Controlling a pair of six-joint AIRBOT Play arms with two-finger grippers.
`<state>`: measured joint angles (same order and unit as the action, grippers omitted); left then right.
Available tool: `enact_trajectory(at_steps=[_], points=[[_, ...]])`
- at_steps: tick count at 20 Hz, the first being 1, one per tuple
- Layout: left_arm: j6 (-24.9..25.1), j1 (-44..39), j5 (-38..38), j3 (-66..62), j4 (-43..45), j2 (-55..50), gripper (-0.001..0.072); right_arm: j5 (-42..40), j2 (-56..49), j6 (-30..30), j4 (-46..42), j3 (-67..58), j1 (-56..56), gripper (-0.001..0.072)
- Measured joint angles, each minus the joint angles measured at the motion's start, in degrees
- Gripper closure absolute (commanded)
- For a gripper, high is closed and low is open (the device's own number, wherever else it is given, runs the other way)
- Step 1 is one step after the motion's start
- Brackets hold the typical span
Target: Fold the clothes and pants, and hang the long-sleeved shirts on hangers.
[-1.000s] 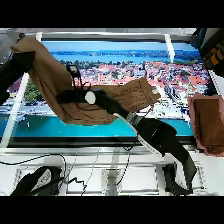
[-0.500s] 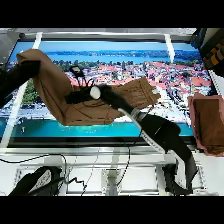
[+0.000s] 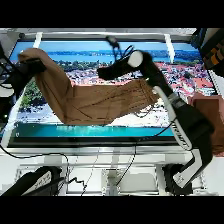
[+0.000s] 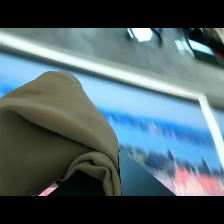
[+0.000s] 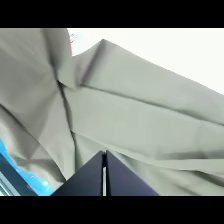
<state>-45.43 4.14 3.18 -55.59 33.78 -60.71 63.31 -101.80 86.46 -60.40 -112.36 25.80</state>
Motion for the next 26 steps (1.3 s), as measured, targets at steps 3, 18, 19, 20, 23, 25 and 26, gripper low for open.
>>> enact_trajectory(at_steps=[3, 18, 19, 20, 23, 25, 26], points=[[1.1, -1.2, -6.3, 0.0, 0.2, 1.6, 0.0692, 0.7, 2.5, -1.0, 0.1, 0.0, -1.9, 0.0684], [-0.6, -24.7, 11.2, 0.0, 0.8, -19.1, 0.0154, 3.3, 4.2, -2.2, -1.0, 0.0, -2.5, 0.0684], [-0.7, -26.0, 11.9, 0.0, 0.7, -19.5, 0.002, 3.3, 4.2, -2.2, -1.1, 0.0, -2.5, 0.0683], [-0.8, -26.8, 12.5, 0.0, 0.7, -19.8, 0.0015, 3.5, 4.2, -2.2, -1.2, 0.0, -2.5, 0.0684], [-1.6, -27.4, 16.1, 0.0, 0.7, -19.1, 0.0018, 4.2, 4.2, -2.2, -1.5, 0.0, -2.5, 0.0684], [-2.2, -25.7, 18.5, 0.0, 0.7, -17.0, 0.0029, 4.7, 4.2, -2.2, -1.9, 0.0, -2.6, 0.0683], [-2.2, -24.2, 19.7, 0.0, 0.8, -15.7, 0.01, 5.1, 4.2, -2.2, -2.3, 0.0, -2.6, 0.0684]])
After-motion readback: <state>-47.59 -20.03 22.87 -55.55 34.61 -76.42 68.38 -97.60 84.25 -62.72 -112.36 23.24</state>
